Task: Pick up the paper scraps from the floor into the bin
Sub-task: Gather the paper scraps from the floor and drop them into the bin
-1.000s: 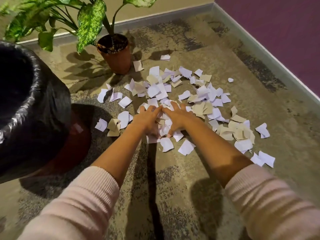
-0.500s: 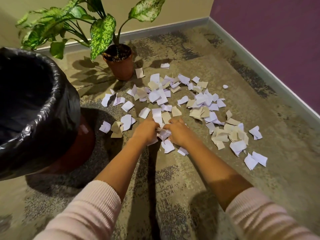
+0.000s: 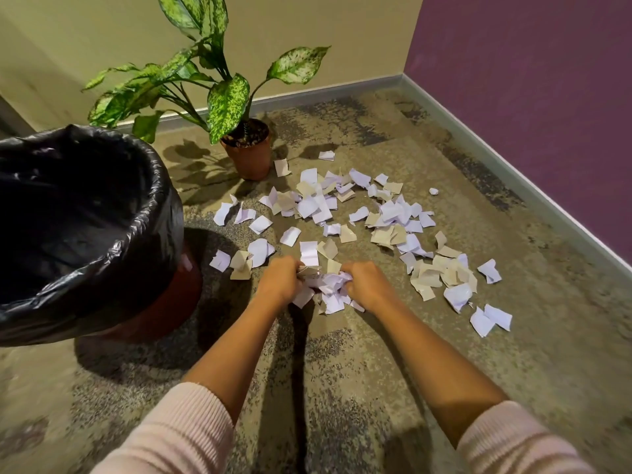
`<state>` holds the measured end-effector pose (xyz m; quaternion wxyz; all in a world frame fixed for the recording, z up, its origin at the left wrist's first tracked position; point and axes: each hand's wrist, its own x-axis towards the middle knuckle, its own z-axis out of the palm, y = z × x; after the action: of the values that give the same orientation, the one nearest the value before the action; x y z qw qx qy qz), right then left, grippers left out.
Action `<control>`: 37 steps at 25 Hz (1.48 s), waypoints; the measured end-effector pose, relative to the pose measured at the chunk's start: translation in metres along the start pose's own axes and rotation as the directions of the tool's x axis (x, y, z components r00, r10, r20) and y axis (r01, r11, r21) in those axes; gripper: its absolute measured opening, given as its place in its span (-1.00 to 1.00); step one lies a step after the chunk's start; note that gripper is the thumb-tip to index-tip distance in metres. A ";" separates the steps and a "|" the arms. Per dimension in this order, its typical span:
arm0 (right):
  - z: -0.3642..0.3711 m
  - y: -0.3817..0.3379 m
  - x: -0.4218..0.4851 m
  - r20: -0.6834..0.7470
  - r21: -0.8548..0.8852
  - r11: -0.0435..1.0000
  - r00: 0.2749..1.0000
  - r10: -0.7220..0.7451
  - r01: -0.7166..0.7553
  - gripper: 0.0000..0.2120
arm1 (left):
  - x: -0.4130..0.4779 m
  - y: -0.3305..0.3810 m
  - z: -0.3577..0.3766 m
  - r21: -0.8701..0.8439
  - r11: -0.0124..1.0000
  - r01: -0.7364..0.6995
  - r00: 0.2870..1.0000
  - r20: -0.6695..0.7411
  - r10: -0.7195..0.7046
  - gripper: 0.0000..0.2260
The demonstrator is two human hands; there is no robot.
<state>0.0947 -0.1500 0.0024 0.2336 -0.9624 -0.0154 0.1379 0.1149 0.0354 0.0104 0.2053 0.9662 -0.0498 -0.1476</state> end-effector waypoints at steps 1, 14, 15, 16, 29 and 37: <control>-0.004 -0.001 -0.002 -0.014 0.013 1.000 1.000 0.026 -0.026 -0.80 | -0.003 0.000 -0.005 -0.020 1.000 0.007 1.000 -0.017 -0.008 -0.79; -0.071 -0.040 -0.010 -0.242 0.332 0.932 0.942 0.232 -0.144 -0.55 | -0.034 0.021 -0.090 -0.195 0.980 -0.043 0.957 -0.290 -0.016 -0.81; -0.077 -0.045 -0.009 -0.257 0.340 0.931 0.939 0.229 -0.134 -0.55 | -0.035 0.024 -0.097 -0.203 0.978 -0.056 0.952 -0.305 -0.009 -0.82; -0.084 -0.052 -0.007 -0.273 0.342 0.933 0.937 0.217 -0.116 -0.56 | -0.037 0.027 -0.105 -0.213 0.975 -0.068 0.946 -0.324 -0.005 -0.83; -0.140 -0.195 0.012 -0.403 0.403 0.903 0.915 0.028 0.150 -0.62 | -0.069 0.023 -0.224 -0.426 0.900 -0.095 0.770 -0.605 -0.205 -0.74; -0.134 -0.316 0.025 -0.437 0.423 0.837 0.888 -0.145 0.345 -0.61 | -0.098 -0.060 -0.290 -0.604 0.795 -0.056 0.560 -0.678 -0.477 -0.70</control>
<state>0.1666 0.0736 0.2535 0.4840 -0.8687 -0.0591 -0.0877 0.1125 0.2162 0.2648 0.4592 0.8170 0.2169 0.2732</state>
